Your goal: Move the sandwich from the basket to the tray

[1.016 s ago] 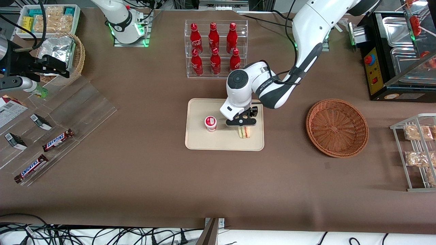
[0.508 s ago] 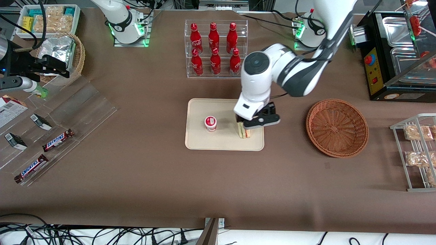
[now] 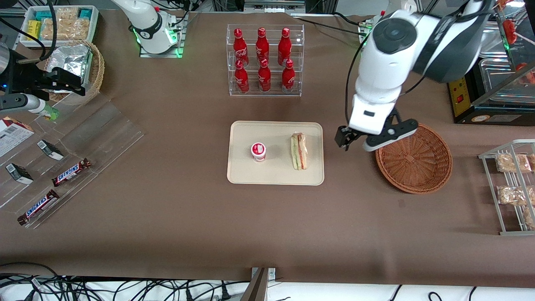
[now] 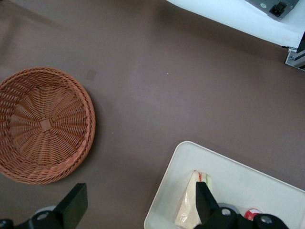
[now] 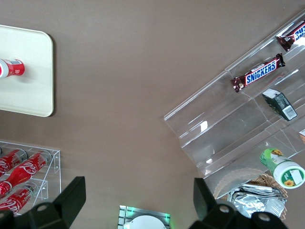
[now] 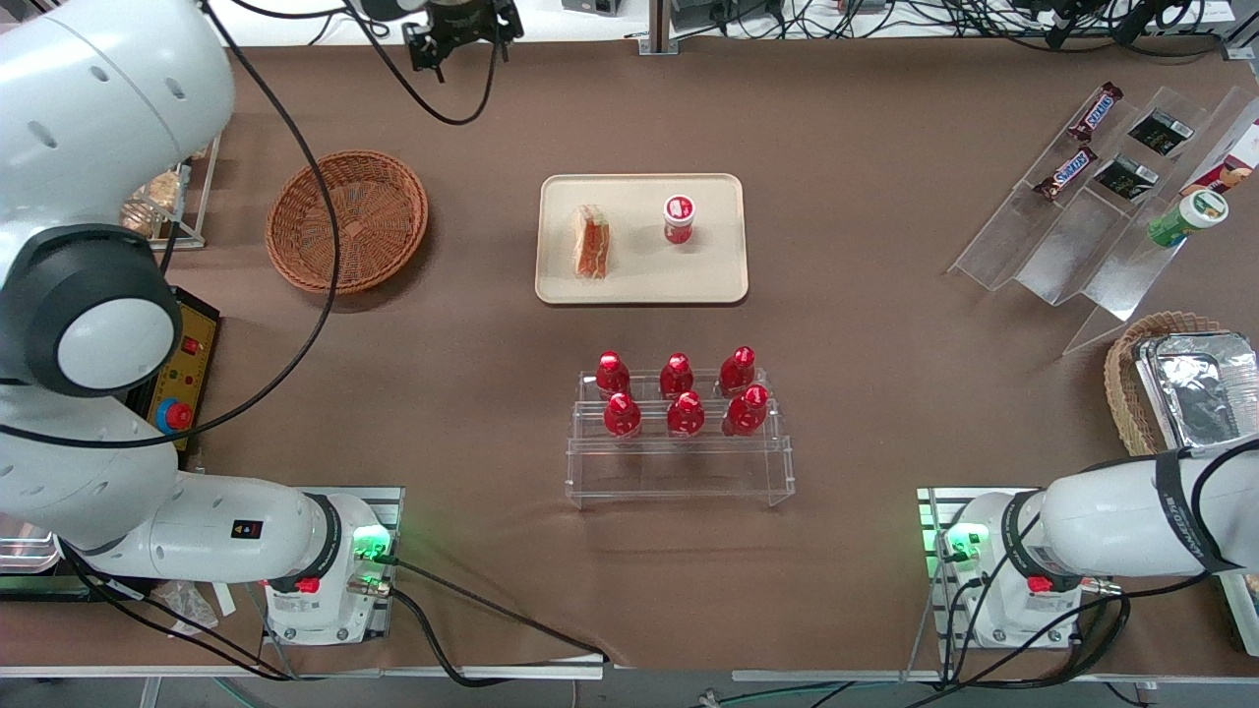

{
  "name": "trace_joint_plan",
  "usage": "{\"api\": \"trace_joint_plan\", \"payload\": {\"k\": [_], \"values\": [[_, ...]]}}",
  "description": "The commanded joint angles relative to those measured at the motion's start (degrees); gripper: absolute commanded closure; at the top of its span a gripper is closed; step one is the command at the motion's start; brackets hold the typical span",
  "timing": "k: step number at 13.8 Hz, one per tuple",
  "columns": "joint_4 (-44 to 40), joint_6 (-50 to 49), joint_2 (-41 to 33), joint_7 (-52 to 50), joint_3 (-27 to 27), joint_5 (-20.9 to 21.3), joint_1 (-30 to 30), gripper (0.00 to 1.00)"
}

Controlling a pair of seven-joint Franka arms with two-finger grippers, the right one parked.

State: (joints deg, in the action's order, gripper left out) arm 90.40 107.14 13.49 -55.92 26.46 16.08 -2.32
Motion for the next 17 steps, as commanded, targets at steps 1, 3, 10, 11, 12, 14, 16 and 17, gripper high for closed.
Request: {"api": "trace_joint_plan", "payload": {"k": [1, 3, 10, 11, 12, 14, 16, 17], "values": [[1.1, -3.2, -3.6, 6.8, 0.3, -4.6, 3.8, 0.00], [1.2, -4.9, -5.5, 13.3, -0.2, -7.6, 7.1, 0.00], [1.2, -15.2, -12.2, 43.7, -16.2, -17.8, 7.5, 0.00], [1.1, -16.4, -12.9, 46.5, -17.5, -18.8, 7.5, 0.00], [1.0, -17.4, -13.6, 49.8, -18.8, -19.3, 7.4, 0.00], [0.8, -18.5, -14.4, 54.5, -19.1, -19.2, 7.5, 0.00], [0.2, -18.7, -14.4, 55.7, -18.7, -18.6, 7.3, 0.00], [0.2, -18.7, -14.4, 55.7, -18.4, -18.5, 7.3, 0.00]]}}
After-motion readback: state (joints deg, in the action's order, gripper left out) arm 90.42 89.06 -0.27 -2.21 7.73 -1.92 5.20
